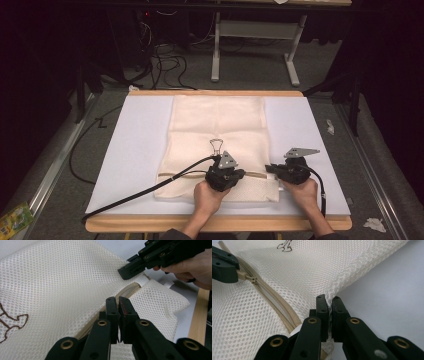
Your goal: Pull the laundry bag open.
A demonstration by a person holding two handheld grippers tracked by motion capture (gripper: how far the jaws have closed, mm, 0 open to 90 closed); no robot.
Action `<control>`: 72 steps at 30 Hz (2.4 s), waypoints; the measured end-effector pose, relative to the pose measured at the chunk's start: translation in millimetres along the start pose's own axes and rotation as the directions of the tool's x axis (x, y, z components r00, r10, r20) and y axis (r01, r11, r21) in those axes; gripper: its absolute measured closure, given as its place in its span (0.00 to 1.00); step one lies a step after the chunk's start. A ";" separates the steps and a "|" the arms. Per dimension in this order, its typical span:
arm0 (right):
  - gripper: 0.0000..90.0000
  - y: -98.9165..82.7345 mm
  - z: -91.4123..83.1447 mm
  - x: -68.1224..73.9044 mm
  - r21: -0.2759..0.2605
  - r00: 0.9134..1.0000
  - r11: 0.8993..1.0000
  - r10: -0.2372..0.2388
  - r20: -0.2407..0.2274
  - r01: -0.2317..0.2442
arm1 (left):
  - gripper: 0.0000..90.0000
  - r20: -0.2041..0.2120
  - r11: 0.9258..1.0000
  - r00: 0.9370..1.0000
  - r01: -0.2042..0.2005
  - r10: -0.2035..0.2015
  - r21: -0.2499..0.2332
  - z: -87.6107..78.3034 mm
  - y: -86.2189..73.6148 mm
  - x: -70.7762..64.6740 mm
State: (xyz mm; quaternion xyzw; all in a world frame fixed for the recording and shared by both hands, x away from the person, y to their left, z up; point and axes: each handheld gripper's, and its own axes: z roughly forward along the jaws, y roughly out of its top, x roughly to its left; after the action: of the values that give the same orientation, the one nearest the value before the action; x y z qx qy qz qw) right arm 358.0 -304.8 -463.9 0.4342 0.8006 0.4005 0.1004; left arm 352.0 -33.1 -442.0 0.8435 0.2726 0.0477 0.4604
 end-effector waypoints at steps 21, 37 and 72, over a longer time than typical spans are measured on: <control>0.97 -0.4 0.1 1.6 0.006 1.000 1.000 -0.002 0.020 0.002 | 0.97 -0.004 1.000 1.000 0.018 -0.018 -0.022 -12.3 -4.7 8.3; 0.97 -0.5 0.6 3.4 0.011 0.999 1.000 0.001 0.034 -0.002 | 0.97 -0.018 0.998 0.999 0.032 -0.033 -0.045 -24.8 -15.6 15.7; 0.97 0.1 -0.1 5.5 -0.017 1.000 1.000 -0.001 0.030 0.002 | 0.97 -0.022 0.994 0.998 0.063 -0.065 -0.087 -50.4 -24.1 28.0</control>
State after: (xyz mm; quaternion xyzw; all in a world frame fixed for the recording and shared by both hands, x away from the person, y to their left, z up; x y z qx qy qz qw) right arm 354.6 -300.6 -462.7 0.4387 0.7959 0.4006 0.1162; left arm 349.0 29.1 -437.3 0.8129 0.3029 0.0553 0.4944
